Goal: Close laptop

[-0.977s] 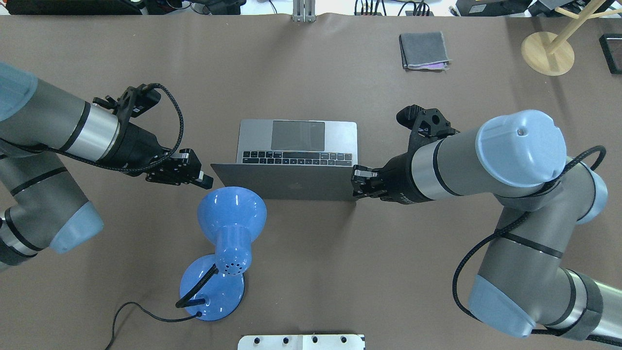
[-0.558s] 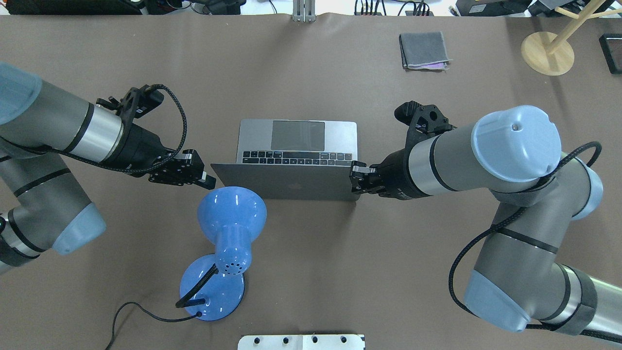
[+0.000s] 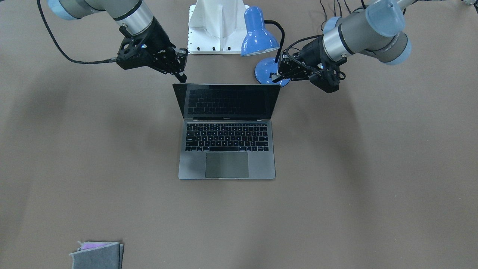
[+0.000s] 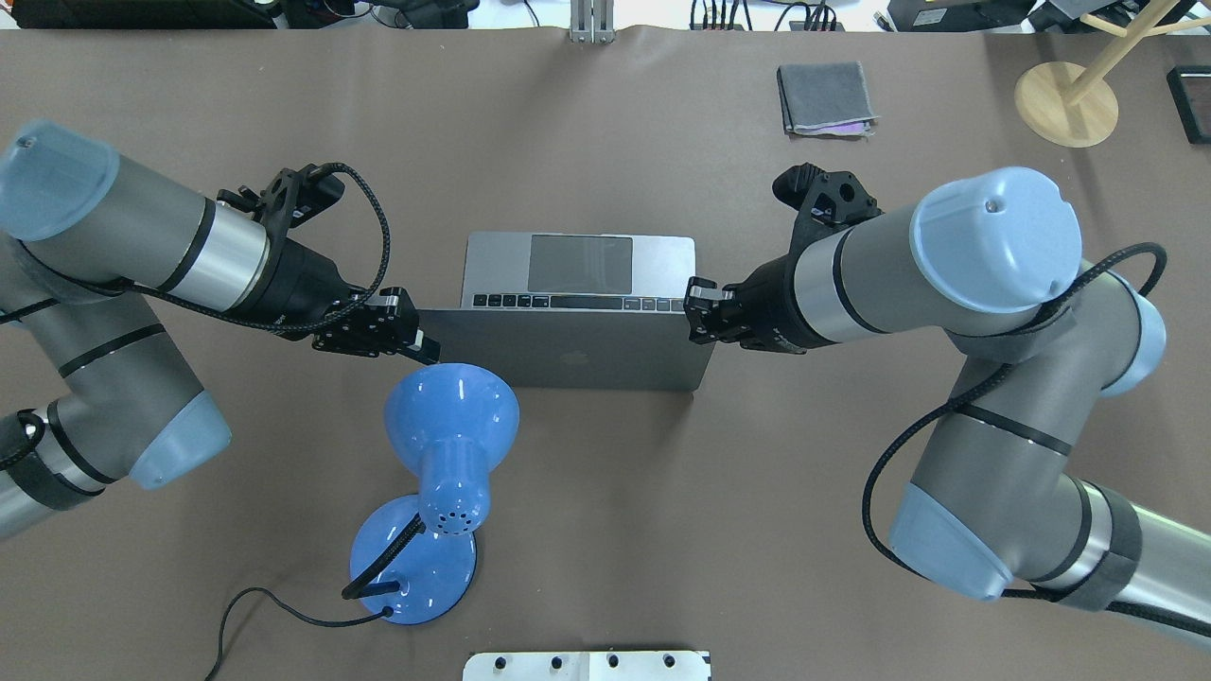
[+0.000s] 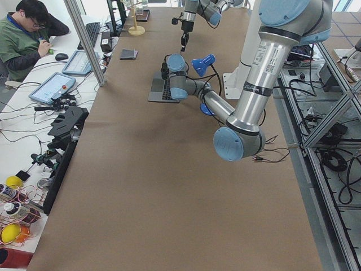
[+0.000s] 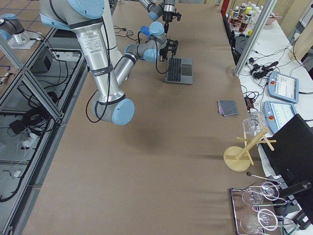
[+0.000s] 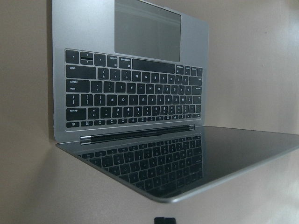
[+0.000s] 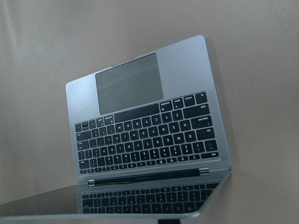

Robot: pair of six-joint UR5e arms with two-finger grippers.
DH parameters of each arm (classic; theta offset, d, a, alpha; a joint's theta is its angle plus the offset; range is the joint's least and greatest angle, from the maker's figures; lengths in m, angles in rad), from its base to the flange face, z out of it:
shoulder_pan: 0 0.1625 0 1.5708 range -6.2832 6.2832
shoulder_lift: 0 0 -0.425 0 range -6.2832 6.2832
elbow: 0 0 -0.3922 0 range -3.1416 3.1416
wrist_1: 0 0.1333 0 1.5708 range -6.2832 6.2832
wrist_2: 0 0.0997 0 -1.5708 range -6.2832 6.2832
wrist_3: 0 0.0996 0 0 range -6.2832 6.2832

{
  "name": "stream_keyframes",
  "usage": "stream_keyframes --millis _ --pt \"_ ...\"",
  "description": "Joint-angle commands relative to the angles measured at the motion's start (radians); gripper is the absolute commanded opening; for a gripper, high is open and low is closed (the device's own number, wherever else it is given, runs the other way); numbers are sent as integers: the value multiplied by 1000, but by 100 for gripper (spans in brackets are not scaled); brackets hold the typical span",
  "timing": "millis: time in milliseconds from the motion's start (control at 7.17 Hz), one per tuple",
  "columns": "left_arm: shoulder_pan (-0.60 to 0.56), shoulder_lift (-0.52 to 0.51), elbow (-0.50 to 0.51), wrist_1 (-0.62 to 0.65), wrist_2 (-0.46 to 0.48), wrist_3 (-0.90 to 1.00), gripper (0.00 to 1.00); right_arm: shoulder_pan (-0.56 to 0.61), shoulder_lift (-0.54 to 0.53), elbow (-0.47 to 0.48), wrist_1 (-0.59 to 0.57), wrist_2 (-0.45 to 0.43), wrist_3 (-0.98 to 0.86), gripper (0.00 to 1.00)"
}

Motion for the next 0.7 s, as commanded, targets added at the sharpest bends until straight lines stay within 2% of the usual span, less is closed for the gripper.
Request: stream_keyframes --millis 0,558 --pt "-1 -22 31 1 1 5 0 29 19 -39 1 5 -15 0" --pt "-27 -92 138 4 37 40 0 64 62 -133 4 5 -37 0"
